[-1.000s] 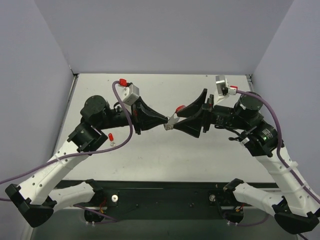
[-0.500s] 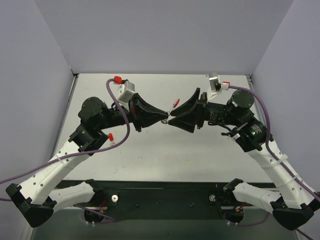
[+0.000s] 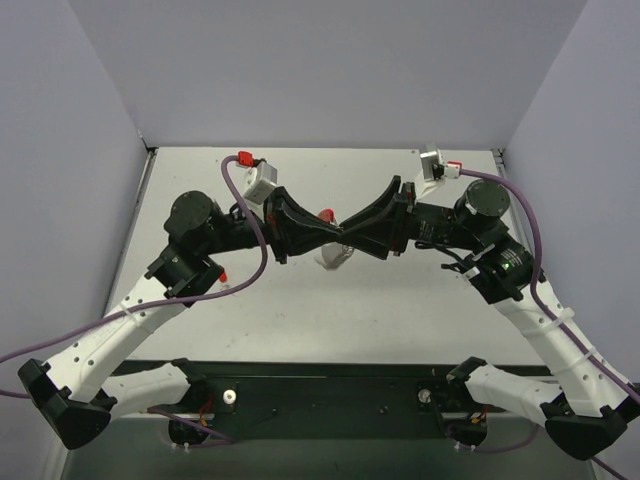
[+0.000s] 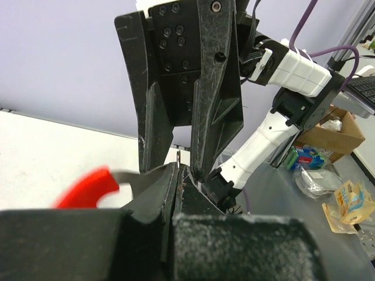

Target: Put the keys on the keyring

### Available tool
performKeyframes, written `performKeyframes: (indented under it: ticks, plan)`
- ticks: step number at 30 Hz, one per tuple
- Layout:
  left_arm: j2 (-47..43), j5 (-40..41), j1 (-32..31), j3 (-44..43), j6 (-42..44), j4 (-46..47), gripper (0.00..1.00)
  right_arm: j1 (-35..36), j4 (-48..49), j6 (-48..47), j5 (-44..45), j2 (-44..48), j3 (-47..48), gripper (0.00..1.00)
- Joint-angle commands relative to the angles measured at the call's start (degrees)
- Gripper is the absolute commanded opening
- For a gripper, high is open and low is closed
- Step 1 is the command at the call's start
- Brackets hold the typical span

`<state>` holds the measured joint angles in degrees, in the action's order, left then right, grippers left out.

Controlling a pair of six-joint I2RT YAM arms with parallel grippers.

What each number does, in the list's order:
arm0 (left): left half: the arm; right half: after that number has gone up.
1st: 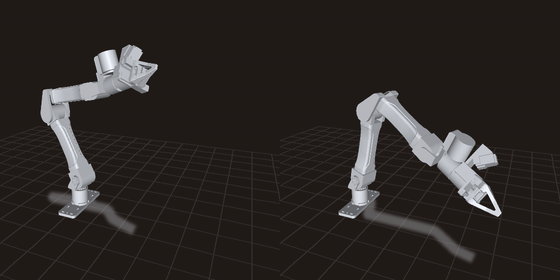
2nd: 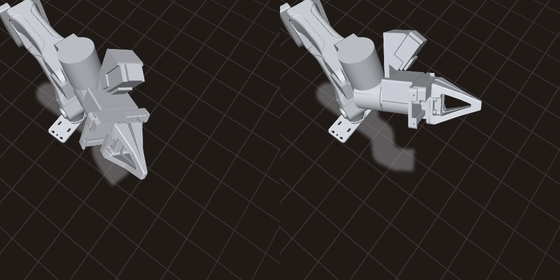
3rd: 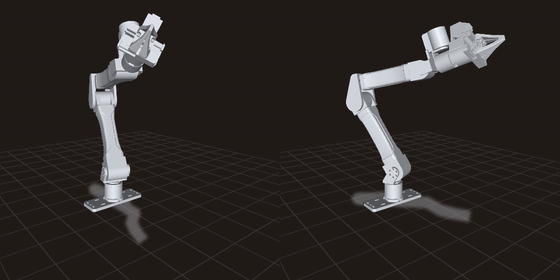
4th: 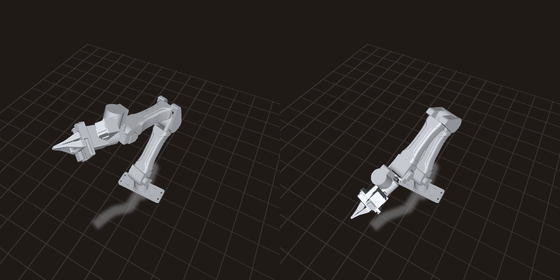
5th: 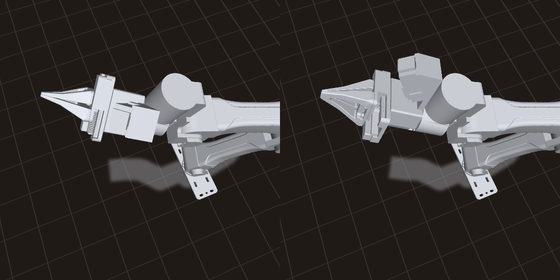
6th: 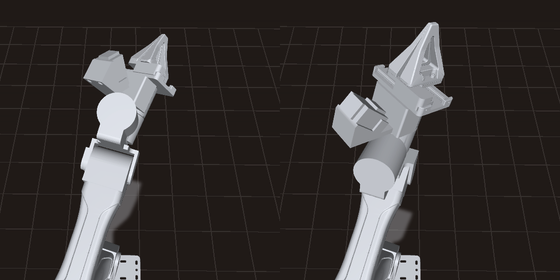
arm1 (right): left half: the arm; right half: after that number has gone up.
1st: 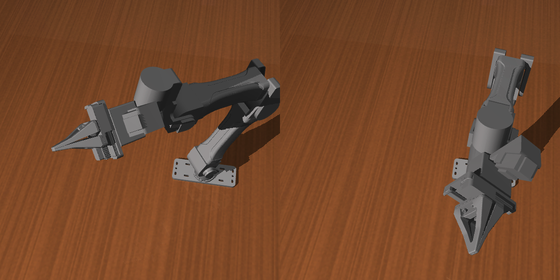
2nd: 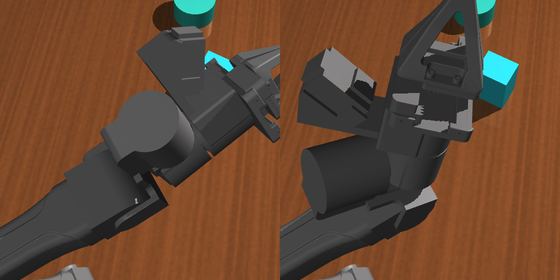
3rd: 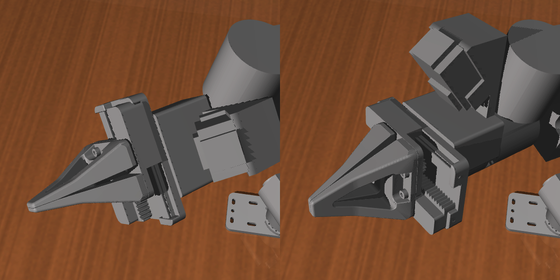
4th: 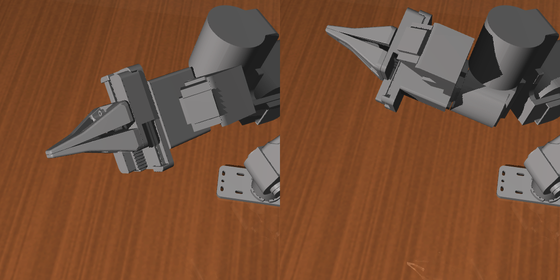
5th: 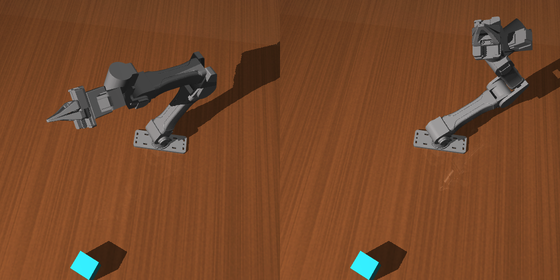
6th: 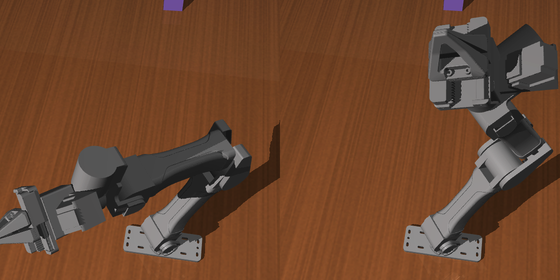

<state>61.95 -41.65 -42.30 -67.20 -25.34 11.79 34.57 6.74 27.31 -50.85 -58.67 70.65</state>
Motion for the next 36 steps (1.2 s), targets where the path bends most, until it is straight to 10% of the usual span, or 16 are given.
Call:
performKeyframes:
  ticks: [1,9,16,26,36]
  plan:
    - [0.2,-1.4,-0.3,-1.4,-0.6,1.6,0.0,0.2,7.8,1.1,-1.8,0.1,0.5,0.31]
    - [-0.3,-1.0,-0.3,-1.2,-0.4,1.3,0.0,0.2,8.7,2.7,-4.0,-1.0,1.3,0.0]
    - [-1.0,-0.7,-0.1,-0.7,-0.8,2.6,0.0,0.2,8.6,2.8,-5.0,-0.7,1.2,0.0]
    - [-3.2,-0.8,2.0,1.3,-1.3,2.8,0.46,0.2,7.6,1.6,-5.1,-0.6,1.6,0.0]
    - [-8.3,2.1,9.2,7.3,-8.8,10.4,0.53,0.1,7.9,1.4,-5.3,0.1,1.4,0.0]
